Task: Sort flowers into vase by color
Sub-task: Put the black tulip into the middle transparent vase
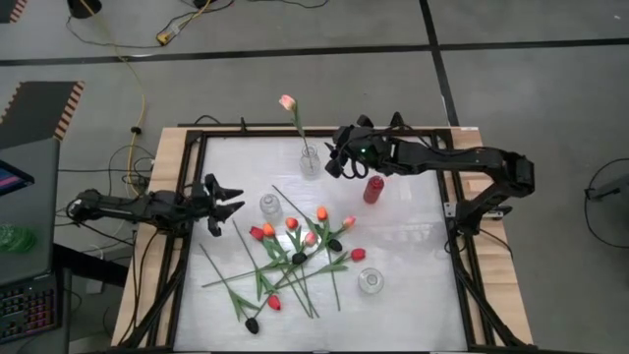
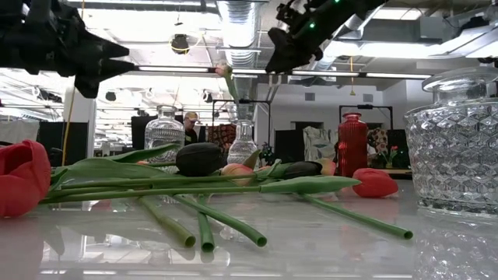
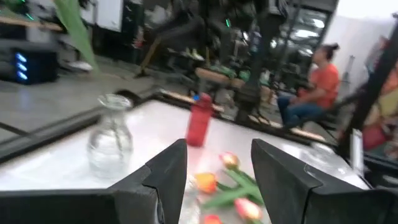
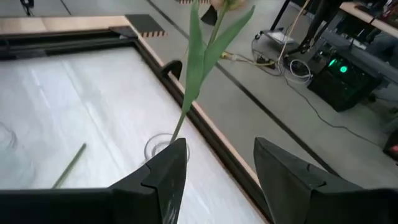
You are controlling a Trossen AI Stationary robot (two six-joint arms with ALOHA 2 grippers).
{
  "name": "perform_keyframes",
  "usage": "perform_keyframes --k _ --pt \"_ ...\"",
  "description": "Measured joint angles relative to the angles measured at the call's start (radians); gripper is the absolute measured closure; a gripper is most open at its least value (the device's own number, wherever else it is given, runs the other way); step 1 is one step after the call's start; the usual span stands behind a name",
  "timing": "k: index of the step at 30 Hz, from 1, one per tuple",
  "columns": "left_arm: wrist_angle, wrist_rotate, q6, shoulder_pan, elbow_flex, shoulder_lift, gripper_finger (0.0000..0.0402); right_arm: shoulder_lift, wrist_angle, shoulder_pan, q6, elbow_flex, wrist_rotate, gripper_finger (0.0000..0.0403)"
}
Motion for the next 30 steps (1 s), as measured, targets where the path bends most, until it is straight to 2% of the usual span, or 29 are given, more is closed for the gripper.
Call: perform_keyframes --k 5,11,20,30 --pt "0.029 0.071 -0.046 -0.002 0.000 0.073 0.0235 -0.031 -0.032 0.021 0.000 0.000 0.000 0.0190" --pt "0.051 0.087 -0.072 -0.048 0.038 0.204 0.0235 -0.059 -0.082 0.055 0.000 0.000 0.000 0.0190" --pt "0.028 0.076 -0.040 -0.147 0.222 0.516 0.0235 -0.094 -0.173 0.097 0.001 0.000 0.000 0.0190" --pt "-0.149 0.082 -0.134 -0.210 0.437 0.857 0.0235 -0.099 -0.252 0.135 0.002 0.000 0.000 0.0190"
